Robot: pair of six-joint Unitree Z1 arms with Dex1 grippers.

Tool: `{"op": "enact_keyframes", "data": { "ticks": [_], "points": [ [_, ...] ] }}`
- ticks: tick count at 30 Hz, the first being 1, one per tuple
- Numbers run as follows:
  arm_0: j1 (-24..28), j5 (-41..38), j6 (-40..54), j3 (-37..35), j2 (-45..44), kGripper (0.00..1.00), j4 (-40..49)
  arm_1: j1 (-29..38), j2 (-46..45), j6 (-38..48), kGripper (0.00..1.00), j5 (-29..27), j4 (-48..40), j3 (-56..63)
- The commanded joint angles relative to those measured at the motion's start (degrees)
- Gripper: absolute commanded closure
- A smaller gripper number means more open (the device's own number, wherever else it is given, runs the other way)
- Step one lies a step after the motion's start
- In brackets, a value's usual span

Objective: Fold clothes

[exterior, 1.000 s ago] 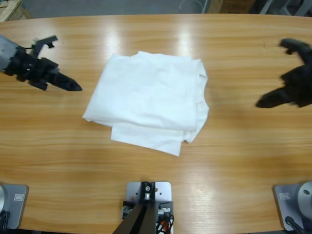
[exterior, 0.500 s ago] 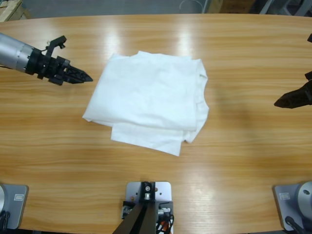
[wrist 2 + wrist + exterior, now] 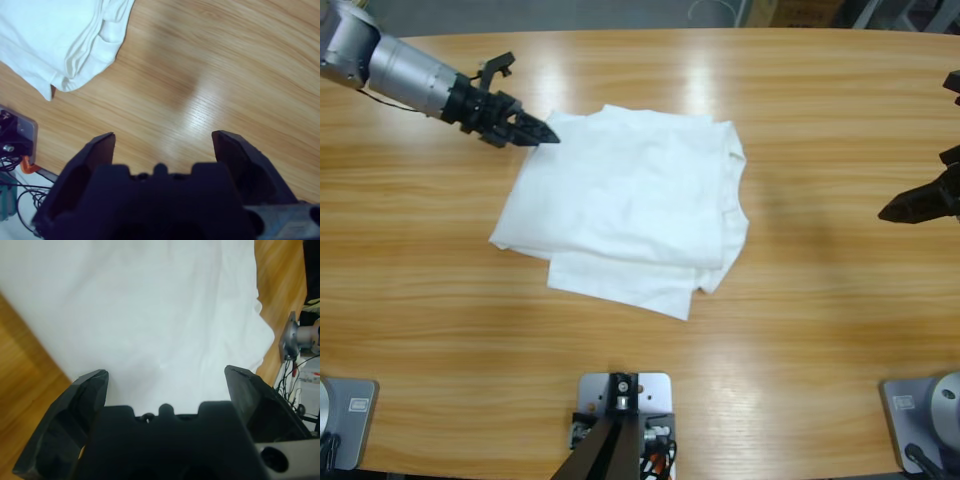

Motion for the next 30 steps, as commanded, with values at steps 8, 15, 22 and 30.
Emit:
{"op": "enact_keyframes", "data": {
  "ticks": [8, 15, 22, 30],
  "points": [
    [3.4, 10.1, -1.6, 10.5, -4.0, 0.096, -1.4, -0.7, 1.0, -1.0, 0.211, 0.0, -1.8, 1.8],
    [2.2, 6.7, -1.2, 10.3, -1.4, 0.096, -1.4, -0.7, 0.1, -1.0, 0.211, -0.1, -1.8, 1.8],
    [-1.6, 4.1, -1.9, 6.6, 1.3, 0.096, -1.4, -0.7, -0.5, -0.9, 0.211, -0.2, -1.9, 1.9],
    [-1.6, 4.0, -1.8, 6.1, 3.2, 0.096, -1.5, -0.7, -0.6, -0.9, 0.211, -0.2, -2.1, 2.2]
  ]
}}
